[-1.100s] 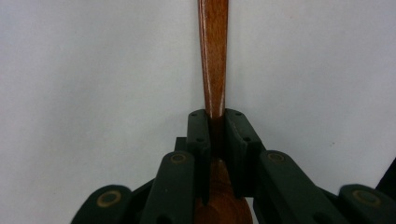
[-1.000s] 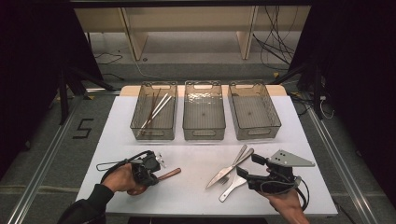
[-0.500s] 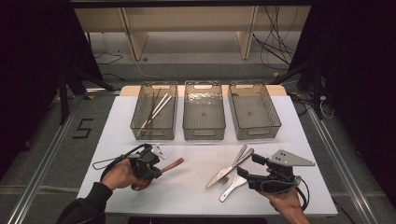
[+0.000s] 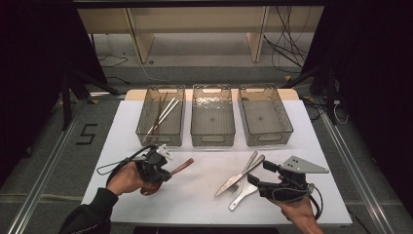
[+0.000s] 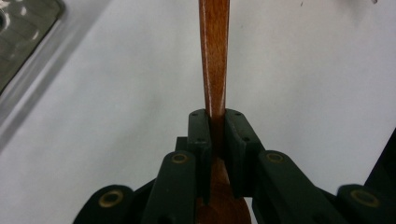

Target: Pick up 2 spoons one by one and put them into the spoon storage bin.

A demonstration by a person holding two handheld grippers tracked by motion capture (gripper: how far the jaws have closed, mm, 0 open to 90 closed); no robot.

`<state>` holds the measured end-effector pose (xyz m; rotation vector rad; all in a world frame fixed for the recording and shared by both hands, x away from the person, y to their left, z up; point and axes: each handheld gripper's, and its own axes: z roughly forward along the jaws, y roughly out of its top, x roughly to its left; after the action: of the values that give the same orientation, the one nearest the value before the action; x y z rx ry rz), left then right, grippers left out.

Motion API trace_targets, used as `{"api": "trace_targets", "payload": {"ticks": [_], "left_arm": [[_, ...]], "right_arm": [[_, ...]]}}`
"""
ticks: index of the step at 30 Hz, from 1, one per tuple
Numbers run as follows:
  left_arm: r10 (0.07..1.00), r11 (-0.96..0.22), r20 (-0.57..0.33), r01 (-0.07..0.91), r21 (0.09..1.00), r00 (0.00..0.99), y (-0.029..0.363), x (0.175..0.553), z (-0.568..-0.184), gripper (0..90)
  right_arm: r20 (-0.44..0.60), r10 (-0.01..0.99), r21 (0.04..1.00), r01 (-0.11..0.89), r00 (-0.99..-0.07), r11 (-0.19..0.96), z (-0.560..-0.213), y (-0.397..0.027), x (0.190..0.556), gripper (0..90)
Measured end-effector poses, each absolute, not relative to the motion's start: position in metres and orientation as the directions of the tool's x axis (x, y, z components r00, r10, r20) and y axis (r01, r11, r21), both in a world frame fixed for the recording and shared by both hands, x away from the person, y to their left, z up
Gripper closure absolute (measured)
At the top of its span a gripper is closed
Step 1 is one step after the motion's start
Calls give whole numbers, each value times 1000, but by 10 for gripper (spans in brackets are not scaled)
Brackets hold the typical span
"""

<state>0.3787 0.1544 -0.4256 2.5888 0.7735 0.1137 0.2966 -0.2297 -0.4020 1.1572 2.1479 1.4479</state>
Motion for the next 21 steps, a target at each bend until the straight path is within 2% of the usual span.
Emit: {"api": "trace_targets", "payload": {"ticks": [9, 21], "left_arm": [[526, -752, -40, 487, 446, 849, 139, 381, -414, 811], [561, -690, -40, 494, 529, 827, 130, 404, -391, 811]], "right_arm": [[184, 757, 876, 453, -627, 163, -402, -230, 297, 270], [187, 756, 876, 454, -627, 161, -402, -230, 297, 269]]}}
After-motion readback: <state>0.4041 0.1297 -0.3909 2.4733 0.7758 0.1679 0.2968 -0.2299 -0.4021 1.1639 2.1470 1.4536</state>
